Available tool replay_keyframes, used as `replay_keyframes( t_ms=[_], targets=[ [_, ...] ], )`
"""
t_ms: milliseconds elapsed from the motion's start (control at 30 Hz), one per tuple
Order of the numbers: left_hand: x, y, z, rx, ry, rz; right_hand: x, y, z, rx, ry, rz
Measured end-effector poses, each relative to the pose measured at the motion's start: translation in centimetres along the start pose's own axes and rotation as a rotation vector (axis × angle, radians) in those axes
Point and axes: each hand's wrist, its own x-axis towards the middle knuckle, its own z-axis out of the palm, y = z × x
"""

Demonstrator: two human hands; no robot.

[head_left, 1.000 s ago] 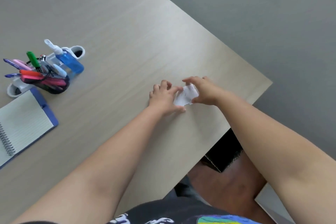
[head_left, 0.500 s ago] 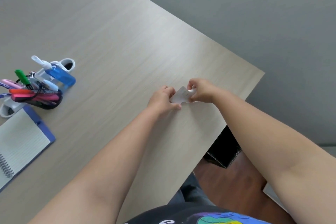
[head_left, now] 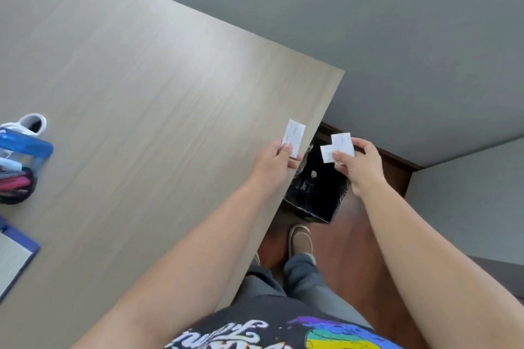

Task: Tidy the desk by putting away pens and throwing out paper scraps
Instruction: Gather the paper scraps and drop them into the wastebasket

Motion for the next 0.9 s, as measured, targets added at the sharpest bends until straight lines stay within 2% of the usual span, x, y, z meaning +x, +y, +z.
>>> replay_keyframes(
  t_ms=[67,133,300,467,567,767,900],
  targets=[
    [-0.6,0.2,3.6,-0.102,-0.031,-0.031,1.6,1.1,-2.9,0.056,0.083,0.096],
    [-0.6,0.1,6.5,-0.161,0.009,-0.071,3.3,2.2,-5.1,0.000,0.108,0.164],
    [1.3,-3.0,11.1,-0.077,0.043,-0.187,7.4,4.5,-7.1,-0.281,0.044,0.215],
    [5.0,-7.2,12.1,0.038,0.110,-0.371,10.7,7.4,-6.6,-0.401,-0.027,0.291],
    [6.5,-8.9,12.5,0.115,0.135,-0.417,12.0,9.2,-6.1,-0.386,-0.050,0.340],
    [9.1,-14.1,13.5,0.263,0.049,-0.603,13.4,10.2,-6.1,-0.397,-0.154,0.467],
    [7.6,-10.8,13.3,0.308,-0.022,-0.601,13.7,9.7,-6.1,-0.414,-0.192,0.474]
  ],
)
